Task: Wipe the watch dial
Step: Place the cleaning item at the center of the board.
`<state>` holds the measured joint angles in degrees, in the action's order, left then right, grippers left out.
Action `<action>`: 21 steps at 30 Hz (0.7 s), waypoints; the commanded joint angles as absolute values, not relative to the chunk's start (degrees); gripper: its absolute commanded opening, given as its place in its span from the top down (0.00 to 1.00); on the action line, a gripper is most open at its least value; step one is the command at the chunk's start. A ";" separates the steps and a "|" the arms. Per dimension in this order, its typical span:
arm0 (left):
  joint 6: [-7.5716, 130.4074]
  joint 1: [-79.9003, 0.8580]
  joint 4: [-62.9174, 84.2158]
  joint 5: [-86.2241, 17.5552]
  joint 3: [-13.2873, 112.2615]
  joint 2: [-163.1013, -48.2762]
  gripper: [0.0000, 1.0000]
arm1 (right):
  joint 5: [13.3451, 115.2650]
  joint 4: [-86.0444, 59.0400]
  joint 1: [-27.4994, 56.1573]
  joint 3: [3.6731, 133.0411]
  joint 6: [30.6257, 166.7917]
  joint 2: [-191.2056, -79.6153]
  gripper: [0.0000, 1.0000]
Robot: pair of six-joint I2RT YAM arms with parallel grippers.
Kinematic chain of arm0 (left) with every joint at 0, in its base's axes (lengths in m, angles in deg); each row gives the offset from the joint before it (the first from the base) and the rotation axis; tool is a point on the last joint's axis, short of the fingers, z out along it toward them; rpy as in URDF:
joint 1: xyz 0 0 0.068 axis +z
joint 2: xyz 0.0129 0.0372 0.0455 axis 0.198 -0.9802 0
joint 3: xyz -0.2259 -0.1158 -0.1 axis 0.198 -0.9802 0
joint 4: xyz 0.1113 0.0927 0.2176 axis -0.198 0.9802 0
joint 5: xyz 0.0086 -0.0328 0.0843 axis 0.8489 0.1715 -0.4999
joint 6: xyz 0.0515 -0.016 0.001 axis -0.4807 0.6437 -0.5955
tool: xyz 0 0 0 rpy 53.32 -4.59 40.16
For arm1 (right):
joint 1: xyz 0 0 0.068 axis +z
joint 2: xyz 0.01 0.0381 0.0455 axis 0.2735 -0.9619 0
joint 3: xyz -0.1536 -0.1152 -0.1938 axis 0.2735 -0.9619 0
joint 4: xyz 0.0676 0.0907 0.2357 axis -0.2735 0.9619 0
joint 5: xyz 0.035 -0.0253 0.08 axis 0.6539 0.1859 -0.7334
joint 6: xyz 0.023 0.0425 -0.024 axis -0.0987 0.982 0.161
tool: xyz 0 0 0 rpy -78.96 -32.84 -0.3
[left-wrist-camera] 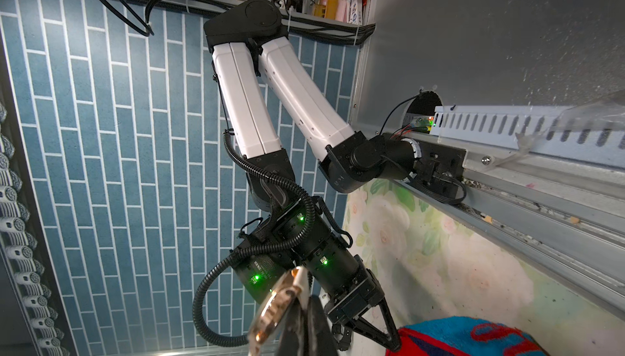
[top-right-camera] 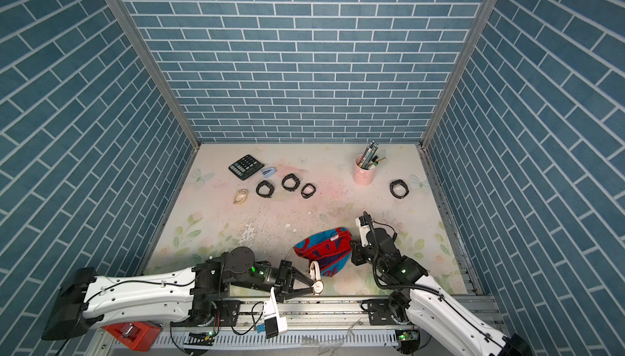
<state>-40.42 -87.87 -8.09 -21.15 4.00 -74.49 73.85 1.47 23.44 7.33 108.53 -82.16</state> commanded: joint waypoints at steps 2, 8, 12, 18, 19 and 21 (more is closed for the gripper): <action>-39.73 -88.26 -11.45 -26.16 2.59 -73.51 1.00 | 77.14 0.86 23.29 6.38 110.28 -83.47 1.00; -41.84 -88.75 -17.75 -27.14 -0.42 -73.07 1.00 | 75.22 -0.94 23.24 6.23 108.95 -84.50 1.00; -43.34 -88.92 -12.56 -26.17 1.60 -72.35 1.00 | 75.15 -1.44 23.24 6.28 109.01 -85.11 1.00; -43.69 -89.18 -15.42 -26.62 1.38 -73.88 1.00 | 73.76 -1.10 23.24 6.49 108.30 -85.76 1.00; -43.61 -89.20 -15.06 -26.99 1.66 -73.93 1.00 | 73.72 -0.73 23.27 6.50 108.39 -85.72 1.00; -43.17 -89.17 -14.20 -27.57 2.13 -73.85 1.00 | 73.33 -0.36 23.22 6.47 108.20 -85.19 1.00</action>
